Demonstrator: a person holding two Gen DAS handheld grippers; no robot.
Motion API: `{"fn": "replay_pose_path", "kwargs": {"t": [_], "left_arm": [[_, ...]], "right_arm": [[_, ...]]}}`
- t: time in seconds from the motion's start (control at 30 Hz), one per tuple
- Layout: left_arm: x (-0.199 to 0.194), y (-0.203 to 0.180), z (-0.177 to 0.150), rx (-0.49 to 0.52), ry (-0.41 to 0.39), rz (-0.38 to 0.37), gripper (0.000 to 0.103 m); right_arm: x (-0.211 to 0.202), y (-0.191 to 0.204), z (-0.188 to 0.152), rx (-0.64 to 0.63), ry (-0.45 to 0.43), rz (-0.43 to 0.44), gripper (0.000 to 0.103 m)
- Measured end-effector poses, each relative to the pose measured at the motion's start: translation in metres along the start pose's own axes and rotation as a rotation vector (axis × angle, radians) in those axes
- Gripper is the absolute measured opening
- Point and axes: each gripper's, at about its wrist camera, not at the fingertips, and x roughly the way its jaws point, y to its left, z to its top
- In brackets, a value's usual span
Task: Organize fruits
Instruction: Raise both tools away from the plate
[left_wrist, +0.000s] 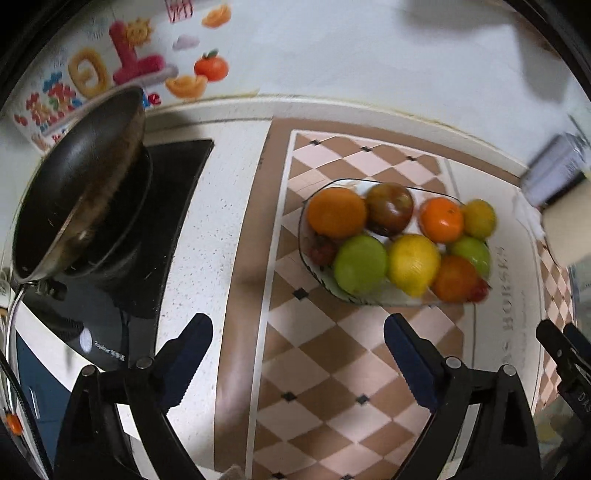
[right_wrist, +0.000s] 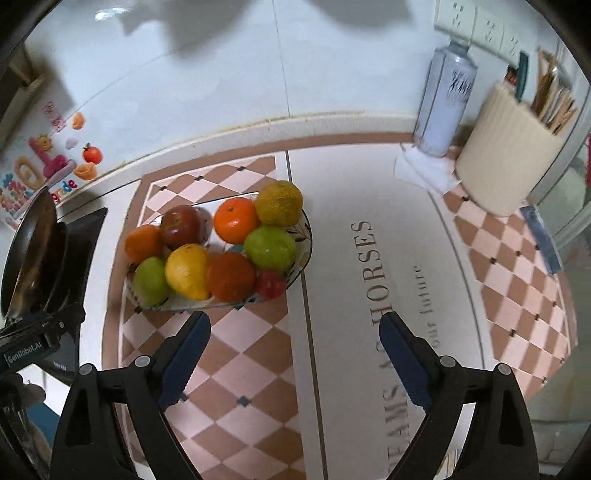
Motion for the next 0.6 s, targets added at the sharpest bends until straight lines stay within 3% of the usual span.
{"fn": "replay_pose_path", "kwargs": {"t": [0.3, 0.6], "left_arm": [[-0.064, -0.011, -0.031, 0.048, -0.103, -0.016, 0.095], [-0.143, -0.019, -0.067, 0.053, -0.237, -0.014, 0.095]], "right_arm": [[-0.078, 0.003, -0.025, -0.010, -0.092, -0.017, 0.098], [-0.160, 0.007, -0.057, -0.052, -0.188, 0.027, 0.098]]}}
